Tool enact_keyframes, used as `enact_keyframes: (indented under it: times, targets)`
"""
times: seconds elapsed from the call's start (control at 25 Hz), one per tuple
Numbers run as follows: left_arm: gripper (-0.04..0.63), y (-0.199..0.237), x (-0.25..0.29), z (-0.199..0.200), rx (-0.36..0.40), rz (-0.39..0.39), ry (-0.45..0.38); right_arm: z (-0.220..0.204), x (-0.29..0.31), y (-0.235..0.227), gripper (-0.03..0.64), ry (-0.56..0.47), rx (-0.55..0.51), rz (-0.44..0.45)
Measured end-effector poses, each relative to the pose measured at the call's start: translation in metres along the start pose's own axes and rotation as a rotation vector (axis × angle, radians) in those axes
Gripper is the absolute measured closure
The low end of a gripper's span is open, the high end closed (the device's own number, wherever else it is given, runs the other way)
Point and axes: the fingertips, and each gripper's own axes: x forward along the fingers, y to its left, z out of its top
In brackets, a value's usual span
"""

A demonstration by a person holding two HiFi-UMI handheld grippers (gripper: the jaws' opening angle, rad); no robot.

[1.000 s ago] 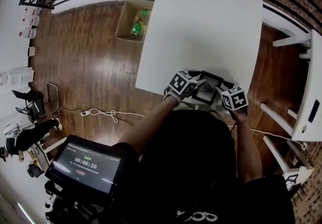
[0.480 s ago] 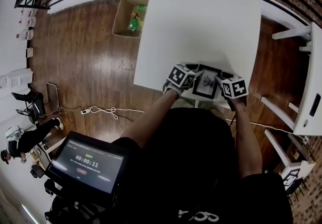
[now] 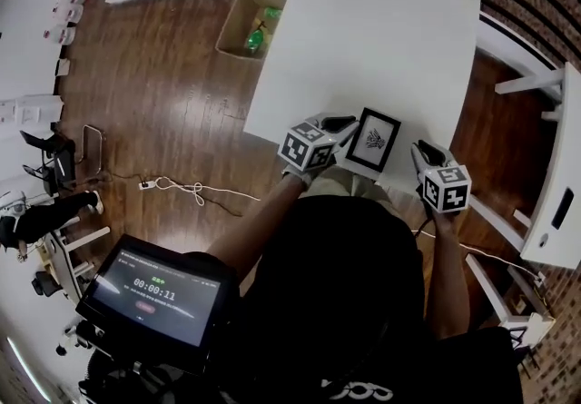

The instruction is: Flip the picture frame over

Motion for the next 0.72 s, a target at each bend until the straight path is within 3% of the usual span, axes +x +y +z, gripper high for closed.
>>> enact_keyframes:
  times: [0.08, 0.24, 0.52, 0.72]
  targets:
    - [0.580, -0.033, -0.021, 0.017, -0.002, -0.009, -0.067, 0.013, -0.028, 0.010, 0.617, -0.074, -0.037, -0.001]
    - [0.580, -0.086, -0.055, 0.017, 0.051, 0.022, -0.160, 0.020, -0.077, 0.039, 0.624, -0.190, -0.099, 0.025]
    - [0.581, -0.120, -0.107, -0.003, 0.113, 0.054, -0.257, 0.015, -0.097, 0.086, 0.624, -0.279, -0.210, 0.083]
    - [0.581, -0.136, -0.134, -0.010, 0.132, 0.063, -0.287, 0.004, -0.115, 0.108, 0.624, -0.296, -0.284, 0.064]
